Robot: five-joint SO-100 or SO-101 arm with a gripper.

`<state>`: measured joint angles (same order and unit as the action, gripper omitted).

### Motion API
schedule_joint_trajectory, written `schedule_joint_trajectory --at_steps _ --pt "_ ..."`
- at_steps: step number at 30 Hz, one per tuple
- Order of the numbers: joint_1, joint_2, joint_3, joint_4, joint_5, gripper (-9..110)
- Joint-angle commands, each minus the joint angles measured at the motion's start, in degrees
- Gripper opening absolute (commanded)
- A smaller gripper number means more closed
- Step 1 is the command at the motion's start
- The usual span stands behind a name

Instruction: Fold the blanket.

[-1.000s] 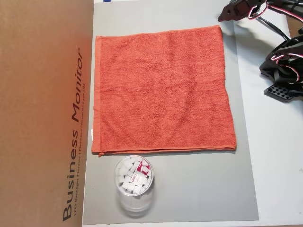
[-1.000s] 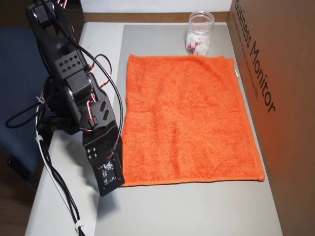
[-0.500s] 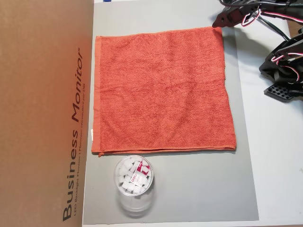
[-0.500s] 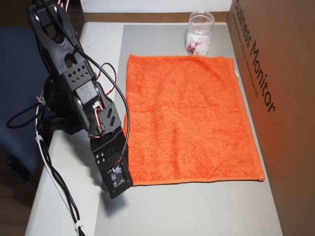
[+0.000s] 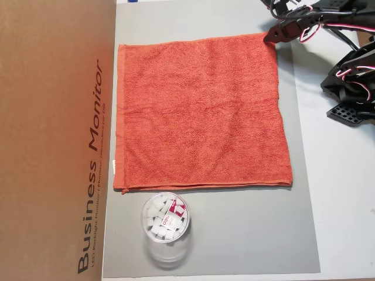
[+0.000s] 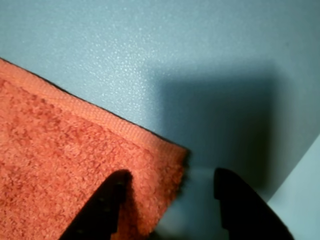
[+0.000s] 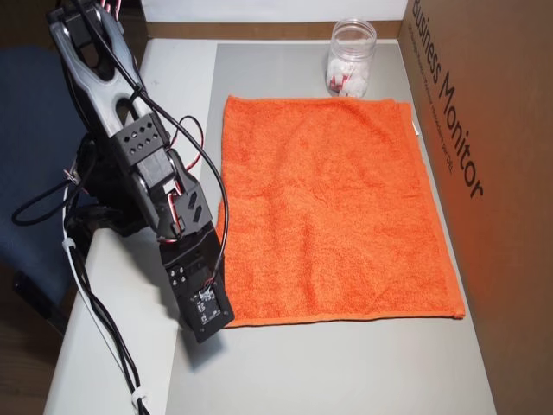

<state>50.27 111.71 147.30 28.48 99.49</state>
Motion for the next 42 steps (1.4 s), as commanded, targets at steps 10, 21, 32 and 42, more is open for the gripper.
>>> schedule_joint_trajectory --at_steps 10,21,32,42 --pt "-1.1 -0.4 0.7 0.4 0.4 17" --pt "-1.4 -4.4 0.4 -3.3 0.4 12" --pt "-3.5 -5.1 0.6 -7.4 0.4 13" --pt "-3.5 -5.1 0.6 -7.4 0.3 6"
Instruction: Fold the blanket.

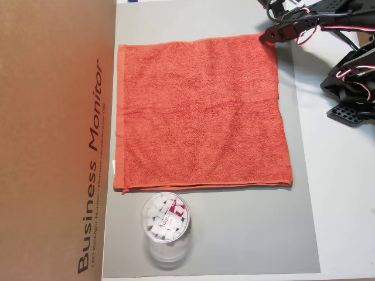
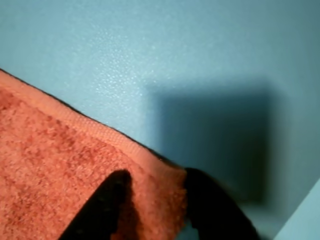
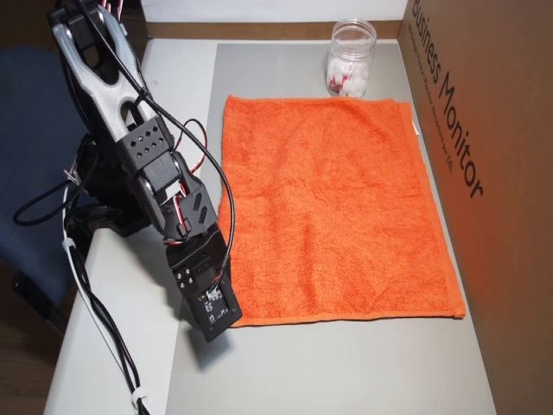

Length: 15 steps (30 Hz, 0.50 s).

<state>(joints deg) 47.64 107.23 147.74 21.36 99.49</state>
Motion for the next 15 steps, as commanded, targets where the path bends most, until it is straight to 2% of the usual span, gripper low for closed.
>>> schedule_joint_trajectory --at_steps 1,5,15 --pt "-0.9 -0.6 0.2 -0.3 0.3 4" --pt "-0.9 -0.5 0.2 -0.3 0.3 0" --pt "-0.5 0.4 0.2 -0.1 0.1 0"
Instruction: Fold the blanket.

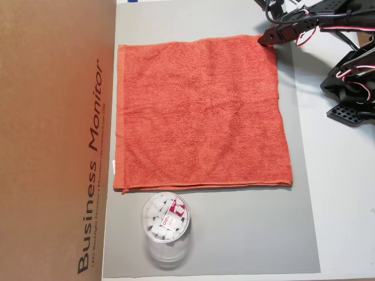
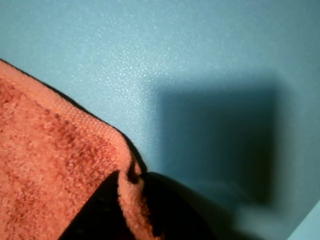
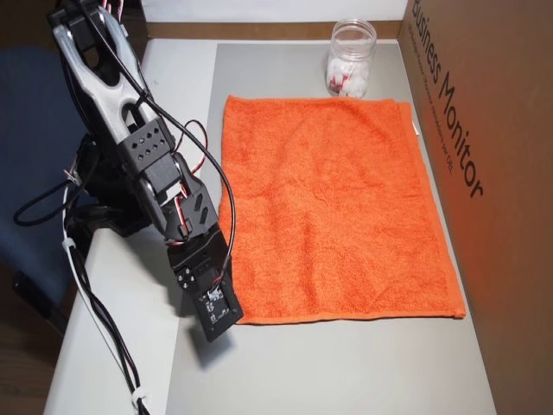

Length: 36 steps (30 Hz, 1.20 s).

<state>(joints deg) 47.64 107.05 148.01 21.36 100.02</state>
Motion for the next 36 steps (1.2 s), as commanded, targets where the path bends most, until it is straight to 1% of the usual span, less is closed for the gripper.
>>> schedule_joint_trajectory --at_steps 1,7,19,28,36 --pt "-0.4 0.7 -0.2 -0.1 -0.4 0" --pt "0.4 5.5 0.1 0.8 -5.8 0" --pt "0.1 14.1 0.0 0.8 -6.0 0" --pt "-0.8 23.8 -0.1 0.8 -5.6 0" --pt "-5.2 29.6 -0.4 0.8 -5.2 0"
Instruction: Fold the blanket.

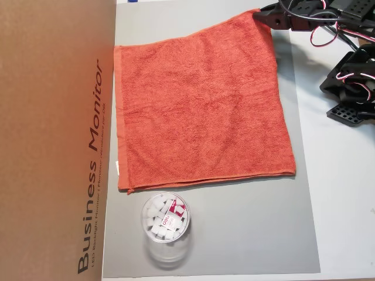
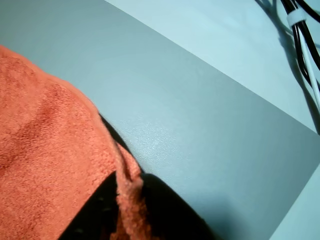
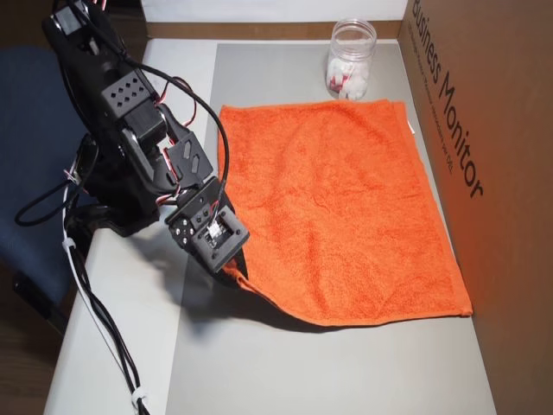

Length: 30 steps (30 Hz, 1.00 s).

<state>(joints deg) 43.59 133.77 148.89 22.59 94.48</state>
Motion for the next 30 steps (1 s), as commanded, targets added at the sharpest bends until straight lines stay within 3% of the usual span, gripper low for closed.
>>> schedule_joint_trajectory --at_steps 1,18,30 --pt "-1.8 3.6 -1.2 -0.4 0.4 0" --pt "-12.4 12.3 -2.2 -1.4 0.5 0" --pt "-20.4 8.2 -14.0 -1.4 0.6 0"
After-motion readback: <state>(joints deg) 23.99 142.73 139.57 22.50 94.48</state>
